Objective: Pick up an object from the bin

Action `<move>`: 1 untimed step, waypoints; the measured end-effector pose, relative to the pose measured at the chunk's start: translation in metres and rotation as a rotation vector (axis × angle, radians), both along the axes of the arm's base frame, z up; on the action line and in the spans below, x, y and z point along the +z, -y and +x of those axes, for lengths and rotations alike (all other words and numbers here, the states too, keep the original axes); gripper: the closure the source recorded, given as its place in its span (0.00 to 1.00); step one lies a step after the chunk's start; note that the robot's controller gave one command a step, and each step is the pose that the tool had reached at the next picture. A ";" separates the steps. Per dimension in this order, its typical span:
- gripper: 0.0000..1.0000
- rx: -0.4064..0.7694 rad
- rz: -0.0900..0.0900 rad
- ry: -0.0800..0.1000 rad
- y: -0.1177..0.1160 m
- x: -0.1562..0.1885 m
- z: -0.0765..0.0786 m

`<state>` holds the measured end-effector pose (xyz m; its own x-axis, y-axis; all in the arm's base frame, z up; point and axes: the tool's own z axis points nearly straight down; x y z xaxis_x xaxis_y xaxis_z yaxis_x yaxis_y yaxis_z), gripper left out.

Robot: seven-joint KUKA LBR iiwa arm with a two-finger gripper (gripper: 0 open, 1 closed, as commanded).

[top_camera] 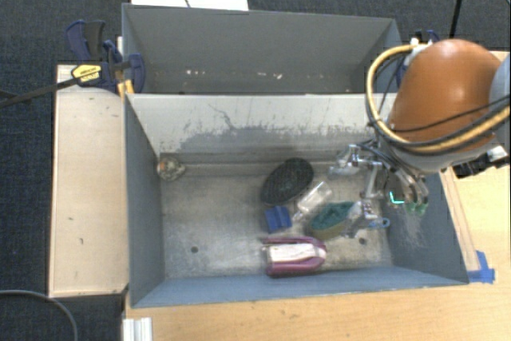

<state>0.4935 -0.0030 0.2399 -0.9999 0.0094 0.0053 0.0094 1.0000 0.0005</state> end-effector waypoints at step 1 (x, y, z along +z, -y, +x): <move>0.00 -0.056 0.000 0.002 0.028 -0.165 -0.006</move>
Offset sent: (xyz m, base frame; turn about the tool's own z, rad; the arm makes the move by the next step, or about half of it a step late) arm -0.0054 -0.0277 -0.1615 0.0440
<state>0.4873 -0.0310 0.0748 -0.9979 0.0649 0.0031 0.0649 0.9979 0.0004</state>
